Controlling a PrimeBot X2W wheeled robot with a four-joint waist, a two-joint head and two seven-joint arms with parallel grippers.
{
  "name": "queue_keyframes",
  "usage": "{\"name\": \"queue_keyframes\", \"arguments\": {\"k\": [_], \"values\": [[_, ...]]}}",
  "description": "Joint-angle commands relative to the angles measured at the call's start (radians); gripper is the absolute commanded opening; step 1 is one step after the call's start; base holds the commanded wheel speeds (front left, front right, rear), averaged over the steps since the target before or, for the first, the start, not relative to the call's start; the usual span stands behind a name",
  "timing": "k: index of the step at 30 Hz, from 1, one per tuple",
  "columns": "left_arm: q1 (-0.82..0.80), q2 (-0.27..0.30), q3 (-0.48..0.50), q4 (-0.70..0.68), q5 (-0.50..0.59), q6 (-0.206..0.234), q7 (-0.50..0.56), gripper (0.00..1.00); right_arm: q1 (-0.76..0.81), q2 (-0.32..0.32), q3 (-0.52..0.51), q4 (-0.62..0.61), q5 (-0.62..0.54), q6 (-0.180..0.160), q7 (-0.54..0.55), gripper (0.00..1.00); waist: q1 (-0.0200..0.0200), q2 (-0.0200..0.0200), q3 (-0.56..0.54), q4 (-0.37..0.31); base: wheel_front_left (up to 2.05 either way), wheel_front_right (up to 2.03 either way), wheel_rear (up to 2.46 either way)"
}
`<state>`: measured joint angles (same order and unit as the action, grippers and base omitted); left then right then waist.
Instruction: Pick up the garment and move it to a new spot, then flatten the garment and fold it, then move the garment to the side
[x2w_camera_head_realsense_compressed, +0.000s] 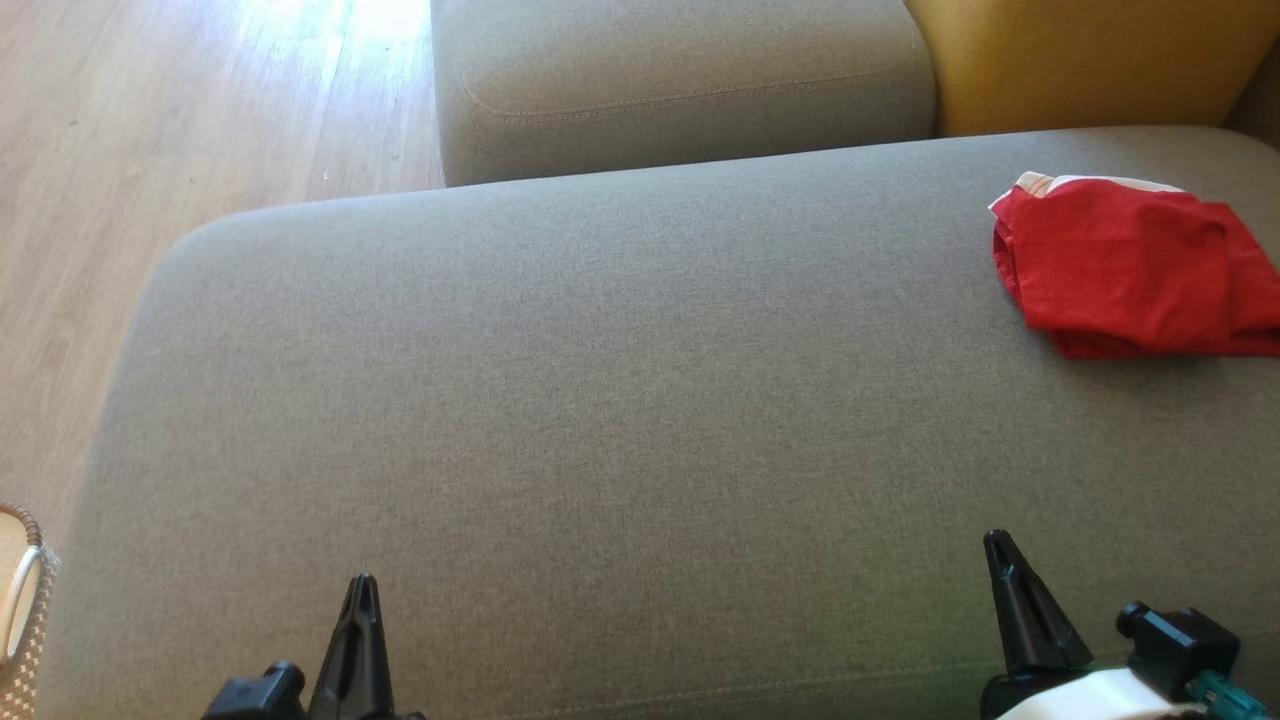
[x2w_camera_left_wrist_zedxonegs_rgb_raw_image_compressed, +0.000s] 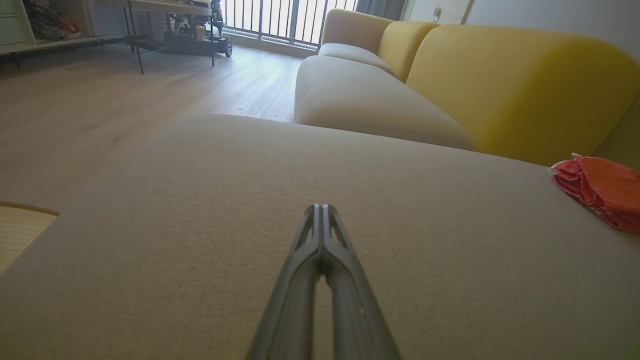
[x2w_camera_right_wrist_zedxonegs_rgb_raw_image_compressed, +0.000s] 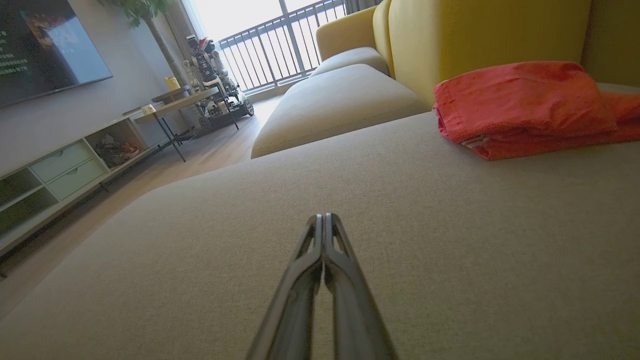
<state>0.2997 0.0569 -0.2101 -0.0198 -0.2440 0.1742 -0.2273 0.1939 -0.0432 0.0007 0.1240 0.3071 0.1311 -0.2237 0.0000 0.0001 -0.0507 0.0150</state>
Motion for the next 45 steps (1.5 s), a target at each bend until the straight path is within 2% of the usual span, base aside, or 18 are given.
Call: {"name": "queue_keyframes", "arguments": {"k": [1,45], "values": [[-0.053,0.009,0.020,-0.023,-0.030,-0.012,0.005,0.00,-0.049,-0.013,-0.001,-0.027,0.032,0.000,0.006,0.00,0.0000,-0.0001,0.001,0.000,0.00,0.00,0.00],[-0.197,0.027,0.109,0.096,-0.597,-0.132,0.114,0.00,-0.149,-0.034,-0.015,0.031,0.572,0.000,0.114,0.00,0.0000,-0.0001,0.022,-0.006,0.00,0.00,0.00]]}}
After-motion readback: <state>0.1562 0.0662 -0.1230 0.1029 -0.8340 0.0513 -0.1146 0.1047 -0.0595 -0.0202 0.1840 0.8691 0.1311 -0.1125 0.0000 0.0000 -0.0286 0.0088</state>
